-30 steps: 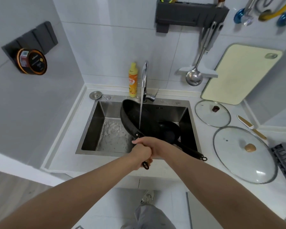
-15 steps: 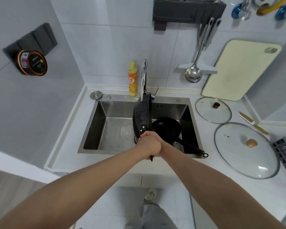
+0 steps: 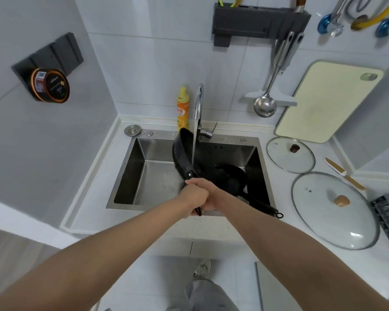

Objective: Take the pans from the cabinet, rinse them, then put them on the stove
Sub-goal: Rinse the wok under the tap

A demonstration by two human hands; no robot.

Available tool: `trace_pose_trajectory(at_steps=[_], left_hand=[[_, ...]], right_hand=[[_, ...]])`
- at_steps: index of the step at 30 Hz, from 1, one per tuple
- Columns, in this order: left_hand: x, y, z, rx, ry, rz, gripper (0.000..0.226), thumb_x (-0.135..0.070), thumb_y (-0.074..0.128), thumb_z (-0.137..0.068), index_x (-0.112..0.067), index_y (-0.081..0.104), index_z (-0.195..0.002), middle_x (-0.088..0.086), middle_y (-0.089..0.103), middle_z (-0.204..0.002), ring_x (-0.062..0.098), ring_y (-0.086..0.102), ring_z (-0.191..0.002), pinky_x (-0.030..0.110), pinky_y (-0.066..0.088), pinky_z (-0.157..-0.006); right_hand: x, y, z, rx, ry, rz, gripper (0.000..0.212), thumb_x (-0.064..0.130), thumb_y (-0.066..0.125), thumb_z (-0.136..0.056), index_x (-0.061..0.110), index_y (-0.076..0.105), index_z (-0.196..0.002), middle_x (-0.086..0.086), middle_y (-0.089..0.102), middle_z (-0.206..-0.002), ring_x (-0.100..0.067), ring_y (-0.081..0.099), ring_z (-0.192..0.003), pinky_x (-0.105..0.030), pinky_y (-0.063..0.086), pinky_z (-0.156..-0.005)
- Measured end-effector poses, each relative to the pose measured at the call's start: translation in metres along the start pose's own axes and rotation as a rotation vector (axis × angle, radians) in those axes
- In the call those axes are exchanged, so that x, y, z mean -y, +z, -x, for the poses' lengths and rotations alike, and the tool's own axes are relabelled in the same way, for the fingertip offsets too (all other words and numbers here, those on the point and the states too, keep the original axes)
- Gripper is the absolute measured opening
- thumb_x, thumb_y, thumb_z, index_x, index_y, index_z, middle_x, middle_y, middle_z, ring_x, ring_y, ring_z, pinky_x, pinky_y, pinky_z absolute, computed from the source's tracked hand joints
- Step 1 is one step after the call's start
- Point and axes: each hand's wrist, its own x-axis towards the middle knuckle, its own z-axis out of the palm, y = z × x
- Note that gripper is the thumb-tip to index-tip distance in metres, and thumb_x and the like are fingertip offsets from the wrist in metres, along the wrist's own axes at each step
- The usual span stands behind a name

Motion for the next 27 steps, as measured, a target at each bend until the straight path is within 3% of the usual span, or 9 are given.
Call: trace_pose_trajectory(at_steps=[2, 4, 7, 9, 15, 18, 22, 24, 27], left_hand=[[0.005, -0.017, 0.011, 0.008, 0.237, 0.320, 0.034, -0.009, 0.043, -0.096, -0.001, 0.053, -0.127, 0.008, 0.050, -0.070, 0.017, 0.051, -0.062, 0.024, 0.046, -0.053], [0.022, -0.027, 0.018, 0.061, 0.287, 0.400, 0.028, -0.008, 0.051, -0.094, -0.005, 0.054, -0.121, 0.009, 0.056, -0.069, 0.016, 0.056, -0.065, 0.025, 0.049, -0.056], [0.033, -0.026, 0.020, 0.196, 0.266, 0.477, 0.025, -0.010, 0.062, -0.090, -0.008, 0.056, -0.115, 0.010, 0.060, -0.084, 0.015, 0.058, -0.071, 0.022, 0.050, -0.054], [0.046, -0.022, 0.019, 0.254, 0.236, 0.548, 0.016, -0.006, 0.061, -0.088, -0.006, 0.057, -0.104, 0.009, 0.058, -0.079, 0.014, 0.055, -0.066, 0.023, 0.050, -0.057], [0.067, -0.013, 0.009, 0.406, 0.240, 0.750, 0.007, -0.006, 0.057, -0.090, -0.008, 0.053, -0.094, 0.004, 0.055, -0.067, 0.010, 0.051, -0.056, 0.021, 0.048, -0.056], [0.062, -0.022, 0.012, 0.493, 0.195, 0.796, 0.006, -0.003, 0.058, -0.089, -0.008, 0.055, -0.090, 0.006, 0.058, -0.070, 0.011, 0.056, -0.057, 0.021, 0.052, -0.057], [0.053, -0.026, 0.010, 0.534, 0.107, 0.786, 0.023, 0.009, 0.059, -0.084, 0.001, 0.061, -0.105, 0.016, 0.065, -0.096, 0.022, 0.068, -0.084, 0.029, 0.058, -0.085], [0.051, -0.019, 0.011, 0.501, 0.081, 0.735, 0.027, 0.011, 0.060, -0.079, 0.001, 0.061, -0.104, 0.016, 0.064, -0.096, 0.023, 0.066, -0.081, 0.027, 0.058, -0.079], [0.043, -0.006, 0.018, 0.458, 0.092, 0.656, 0.017, 0.009, 0.057, -0.079, -0.001, 0.058, -0.092, 0.011, 0.059, -0.078, 0.018, 0.059, -0.064, 0.024, 0.052, -0.056]], right_hand=[[-0.004, -0.001, -0.011, 0.039, -0.049, -0.024, 0.033, 0.036, 0.055, -0.095, 0.007, 0.061, -0.109, -0.014, 0.062, -0.105, -0.030, 0.059, -0.105, -0.045, 0.048, -0.097], [-0.007, 0.000, -0.017, 0.049, -0.074, -0.033, 0.028, 0.035, 0.062, -0.093, 0.007, 0.062, -0.097, -0.011, 0.064, -0.095, -0.025, 0.063, -0.093, -0.040, 0.051, -0.090], [-0.014, -0.002, -0.020, 0.041, -0.067, -0.051, 0.027, 0.035, 0.069, -0.090, 0.011, 0.063, -0.081, -0.005, 0.061, -0.071, -0.018, 0.062, -0.068, -0.033, 0.052, -0.075], [-0.019, -0.001, -0.020, -0.004, -0.091, 0.031, 0.030, 0.036, 0.066, -0.092, 0.012, 0.061, -0.076, -0.003, 0.057, -0.067, -0.016, 0.059, -0.063, -0.029, 0.051, -0.070], [-0.025, 0.008, -0.026, -0.205, -0.179, 0.259, 0.017, 0.022, 0.062, -0.096, 0.006, 0.060, -0.091, -0.006, 0.060, -0.069, -0.017, 0.060, -0.065, -0.031, 0.056, -0.067], [-0.019, 0.010, -0.020, -0.261, -0.209, 0.320, 0.017, 0.013, 0.061, -0.095, 0.007, 0.057, -0.080, -0.006, 0.058, -0.066, -0.015, 0.058, -0.059, -0.025, 0.051, -0.055], [-0.023, 0.004, -0.014, -0.220, -0.227, 0.337, 0.019, 0.017, 0.058, -0.096, 0.010, 0.053, -0.080, -0.007, 0.056, -0.077, -0.017, 0.056, -0.069, -0.032, 0.050, -0.067], [-0.030, -0.003, -0.011, -0.108, -0.201, 0.282, 0.024, 0.017, 0.054, -0.099, 0.011, 0.050, -0.076, -0.006, 0.051, -0.074, -0.015, 0.050, -0.069, -0.031, 0.046, -0.070], [-0.031, -0.017, -0.008, -0.067, -0.225, 0.307, 0.023, 0.026, 0.064, -0.092, 0.003, 0.059, -0.088, -0.012, 0.060, -0.083, -0.022, 0.060, -0.080, -0.038, 0.052, -0.080]])
